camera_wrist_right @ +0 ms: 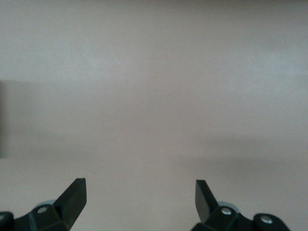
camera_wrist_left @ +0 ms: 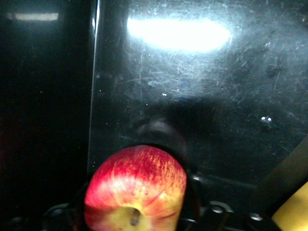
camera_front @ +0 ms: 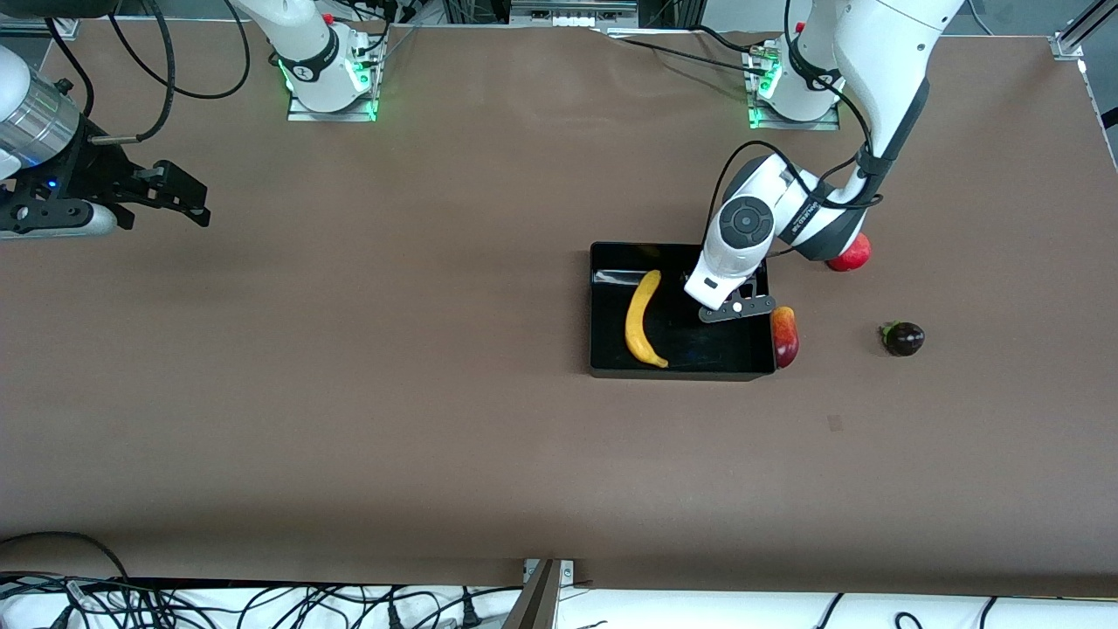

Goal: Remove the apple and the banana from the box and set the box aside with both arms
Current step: 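Lift the apple out and set it beside the other red apple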

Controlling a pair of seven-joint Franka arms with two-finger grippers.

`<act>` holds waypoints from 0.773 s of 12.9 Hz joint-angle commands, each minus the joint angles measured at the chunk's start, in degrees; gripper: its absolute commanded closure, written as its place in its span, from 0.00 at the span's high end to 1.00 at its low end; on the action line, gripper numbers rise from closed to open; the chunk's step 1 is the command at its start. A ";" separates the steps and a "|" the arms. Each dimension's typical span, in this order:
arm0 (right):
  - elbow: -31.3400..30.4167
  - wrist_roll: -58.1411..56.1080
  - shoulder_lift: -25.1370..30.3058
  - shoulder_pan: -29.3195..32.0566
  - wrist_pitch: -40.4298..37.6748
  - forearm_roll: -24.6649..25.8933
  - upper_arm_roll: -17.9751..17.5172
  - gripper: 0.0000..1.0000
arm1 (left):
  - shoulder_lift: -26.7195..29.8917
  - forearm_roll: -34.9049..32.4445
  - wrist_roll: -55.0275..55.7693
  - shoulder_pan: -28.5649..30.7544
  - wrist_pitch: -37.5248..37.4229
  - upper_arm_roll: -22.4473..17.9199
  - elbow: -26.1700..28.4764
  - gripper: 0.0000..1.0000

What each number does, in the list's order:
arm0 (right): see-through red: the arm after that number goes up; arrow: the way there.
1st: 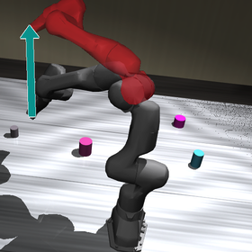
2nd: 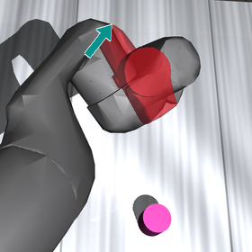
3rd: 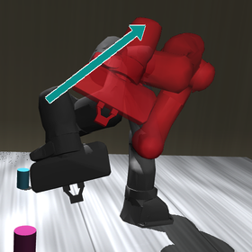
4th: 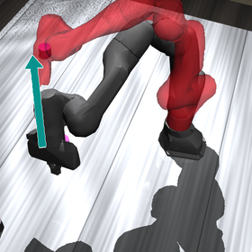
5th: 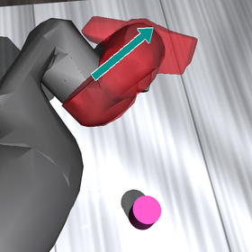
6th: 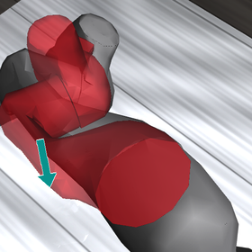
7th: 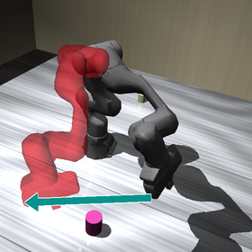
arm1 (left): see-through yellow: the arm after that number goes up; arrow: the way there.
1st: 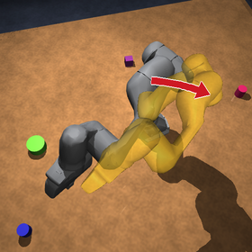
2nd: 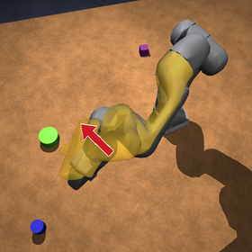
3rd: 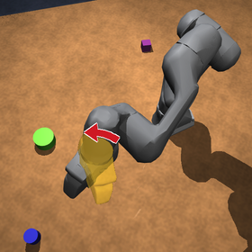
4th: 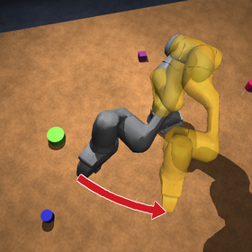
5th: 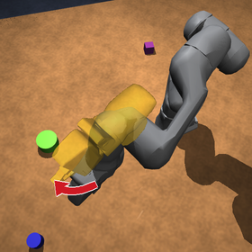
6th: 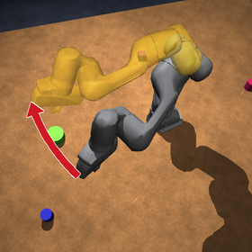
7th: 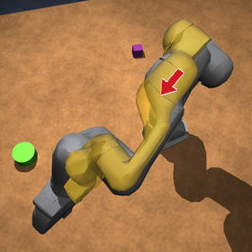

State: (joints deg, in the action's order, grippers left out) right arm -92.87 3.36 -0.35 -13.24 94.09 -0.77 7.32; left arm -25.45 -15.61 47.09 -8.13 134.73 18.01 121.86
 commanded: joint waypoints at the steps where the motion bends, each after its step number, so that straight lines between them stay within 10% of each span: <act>1: 0.50 -0.46 0.08 0.76 -0.14 0.07 -0.56 1.00 | 2.15 -1.53 0.99 0.66 -2.08 0.27 -0.21 0.23; 6: 0.50 -0.46 0.08 0.67 -0.14 -0.02 -0.56 1.00 | 7.34 -0.83 -8.55 4.08 -26.05 1.06 -12.23 0.18; 10: 0.50 -0.46 0.00 0.67 -0.14 -0.02 -0.56 1.00 | 10.77 0.04 -32.25 13.29 -28.12 1.06 -11.13 0.20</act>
State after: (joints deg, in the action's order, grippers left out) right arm -92.87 3.36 -0.35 -13.23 94.09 -0.78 7.32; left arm -15.44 -15.67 25.46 0.25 106.55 18.23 108.58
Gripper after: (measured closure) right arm 0.000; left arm 0.348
